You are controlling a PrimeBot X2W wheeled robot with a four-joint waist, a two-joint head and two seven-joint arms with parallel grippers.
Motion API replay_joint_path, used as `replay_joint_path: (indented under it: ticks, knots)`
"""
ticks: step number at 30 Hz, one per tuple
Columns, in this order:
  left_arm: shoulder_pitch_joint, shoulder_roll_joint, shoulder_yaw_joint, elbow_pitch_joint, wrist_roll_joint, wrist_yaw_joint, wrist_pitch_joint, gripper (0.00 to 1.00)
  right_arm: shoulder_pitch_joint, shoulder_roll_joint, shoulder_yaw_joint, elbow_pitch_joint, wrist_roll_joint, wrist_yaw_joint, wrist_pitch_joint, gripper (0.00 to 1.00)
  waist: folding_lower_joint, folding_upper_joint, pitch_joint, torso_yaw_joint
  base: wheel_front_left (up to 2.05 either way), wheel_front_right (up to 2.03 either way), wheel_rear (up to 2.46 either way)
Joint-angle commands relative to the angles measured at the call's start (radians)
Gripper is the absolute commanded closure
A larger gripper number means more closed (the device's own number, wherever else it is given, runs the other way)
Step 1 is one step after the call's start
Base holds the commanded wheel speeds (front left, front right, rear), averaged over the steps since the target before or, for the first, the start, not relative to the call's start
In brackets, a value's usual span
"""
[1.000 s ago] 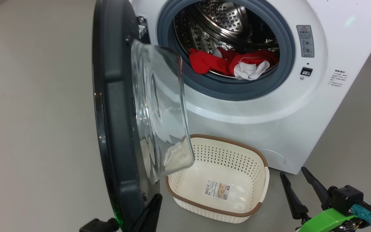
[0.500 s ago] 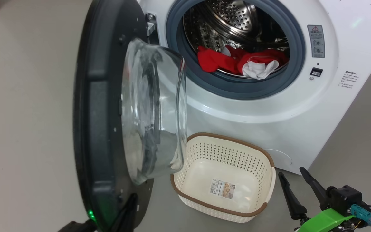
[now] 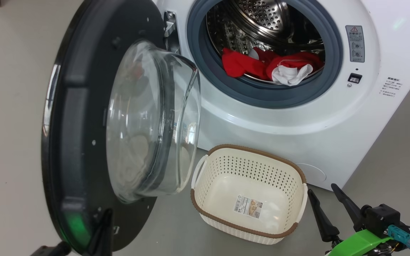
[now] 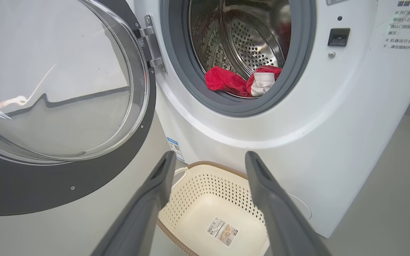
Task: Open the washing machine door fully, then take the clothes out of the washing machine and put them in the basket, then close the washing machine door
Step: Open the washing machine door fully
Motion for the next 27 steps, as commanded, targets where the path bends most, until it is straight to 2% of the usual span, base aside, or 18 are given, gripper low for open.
replay_joint_path:
  ticks: [1, 14, 27]
  knots:
    - [-0.048, 0.03, 0.062, -0.01, -0.017, 0.016, -0.02, 1.0, -0.036, -0.01, 0.025, -0.025, -0.014, 0.0, -0.009, 0.0, 0.0, 0.0, 0.0, -0.001, 0.0, 0.0, 0.0]
    - [-0.107, 0.066, 0.139, 0.08, -0.045, 0.018, -0.067, 1.0, -0.048, -0.01, 0.028, -0.019, -0.014, 0.0, -0.009, 0.0, 0.0, 0.0, 0.015, -0.011, 0.0, 0.0, 0.0]
    - [-0.205, 0.114, 0.233, 0.238, -0.056, -0.003, -0.117, 1.0, -0.059, -0.015, 0.027, -0.019, -0.018, 0.0, -0.009, 0.0, 0.0, 0.0, 0.034, -0.025, 0.0, 0.0, 0.0]
